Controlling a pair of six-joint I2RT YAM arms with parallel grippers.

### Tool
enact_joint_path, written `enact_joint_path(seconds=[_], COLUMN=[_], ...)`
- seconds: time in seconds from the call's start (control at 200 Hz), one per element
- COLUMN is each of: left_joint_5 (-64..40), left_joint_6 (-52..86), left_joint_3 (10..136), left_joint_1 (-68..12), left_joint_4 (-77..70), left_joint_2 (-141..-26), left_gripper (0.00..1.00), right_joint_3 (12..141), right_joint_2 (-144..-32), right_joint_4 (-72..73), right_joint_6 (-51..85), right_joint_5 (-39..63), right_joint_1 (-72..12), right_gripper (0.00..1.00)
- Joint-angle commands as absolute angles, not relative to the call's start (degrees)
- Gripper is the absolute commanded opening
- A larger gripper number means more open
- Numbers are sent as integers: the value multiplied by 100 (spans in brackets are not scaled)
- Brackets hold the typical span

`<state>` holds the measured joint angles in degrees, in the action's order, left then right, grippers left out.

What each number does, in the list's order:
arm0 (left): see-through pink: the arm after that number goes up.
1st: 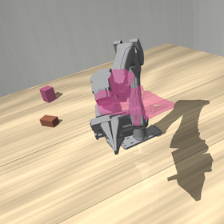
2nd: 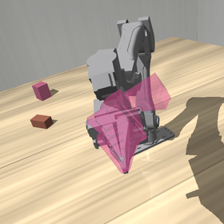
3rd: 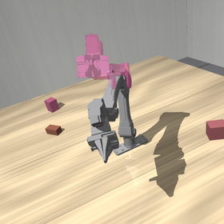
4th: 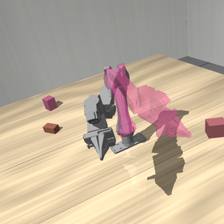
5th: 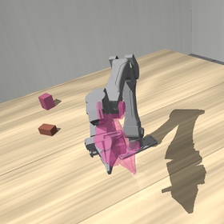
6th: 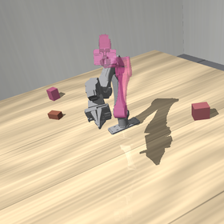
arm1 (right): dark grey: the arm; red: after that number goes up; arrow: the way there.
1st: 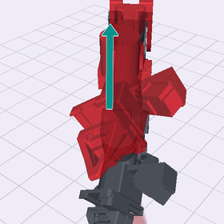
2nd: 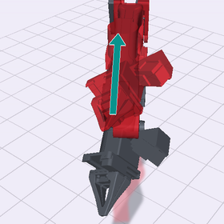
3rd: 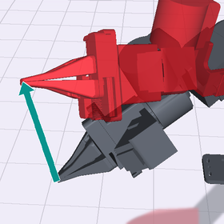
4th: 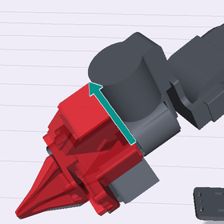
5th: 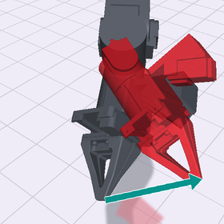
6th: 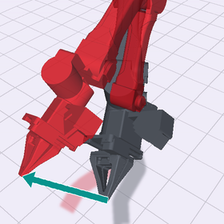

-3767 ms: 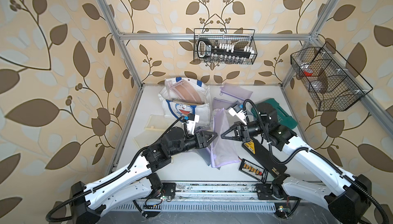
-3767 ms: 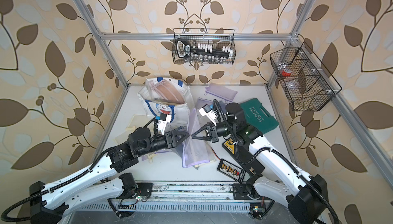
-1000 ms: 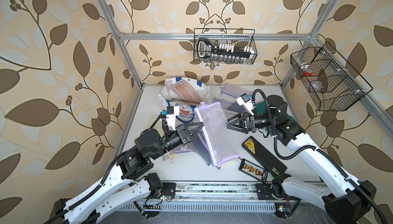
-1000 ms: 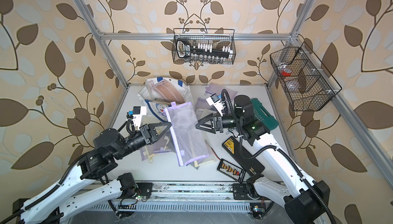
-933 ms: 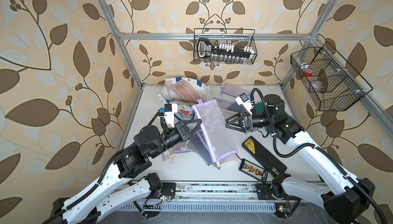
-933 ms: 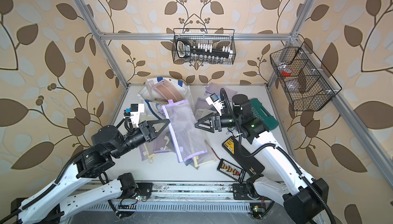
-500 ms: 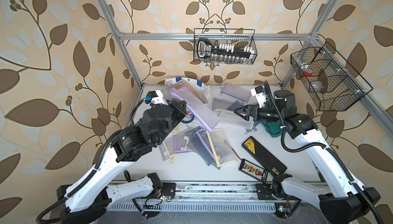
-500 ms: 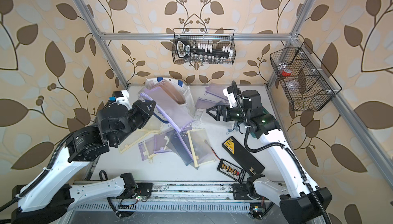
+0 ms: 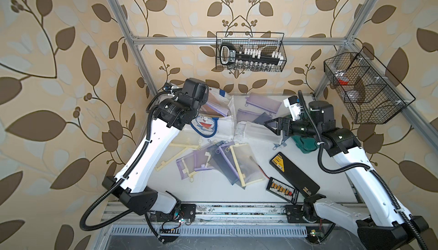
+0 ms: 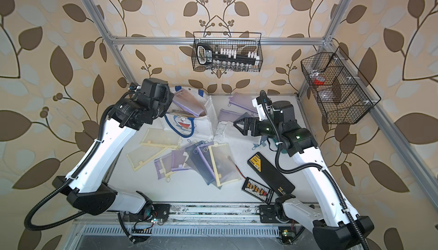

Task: Put the pencil pouch into the canvas bag
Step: Place the pencil pouch in the canvas bag.

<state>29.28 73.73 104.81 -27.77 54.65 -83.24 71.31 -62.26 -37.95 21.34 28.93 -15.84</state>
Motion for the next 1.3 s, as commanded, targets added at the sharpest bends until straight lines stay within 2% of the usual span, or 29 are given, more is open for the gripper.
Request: enact_joint_path(seconds=[0.0,0.255,0.735,0.88,0.985,1.03,1.11,1.21,1.295], left_joint_5=[2681,2137,1995,1846,1587,1571,1558,1382,1100], left_joint_6=[7623,7822,8055,8024,8087,8000,7702,7192,6755], left_joint_3=[10687,10647,11678,11624,11327,11286,11364,11683,11961], left_joint_1=[-2562,-2198,-2022,-1946,-1839,-1828,-1822,-1819,-1827], left_joint_4=[5660,5482,6380,6306,6064,5944,5805,5870,6053], left_joint_2=[-8633,-9251,-10567,-10700,-10657,-10601,-10523,-10499,-10405], left_gripper=[0,0,0,1,10,18,39,58,64], right_joint_3=[7308,7253,7216,7164,7130,7130,7090,6984,6839], right_joint_2=[-6118,-6099,-6100,-6076,-6081,-6074,-6078,-6114,-6179], right_joint_4=[-3981,-3992,-4039,-4043,-4026,-4025,-4039,-4043,-4042], right_joint_6=[1961,1881,1789,1764,1767,1758,1753,1771,1801], right_joint_5=[2744,2681,2579,2583,2584,2583,2584,2610,2689], right_joint_1=[-1578,-1578,-1551,-1523,-1523,-1512,-1512,-1512,-1480], right_gripper=[99,100,100,100,100,100,100,100,100])
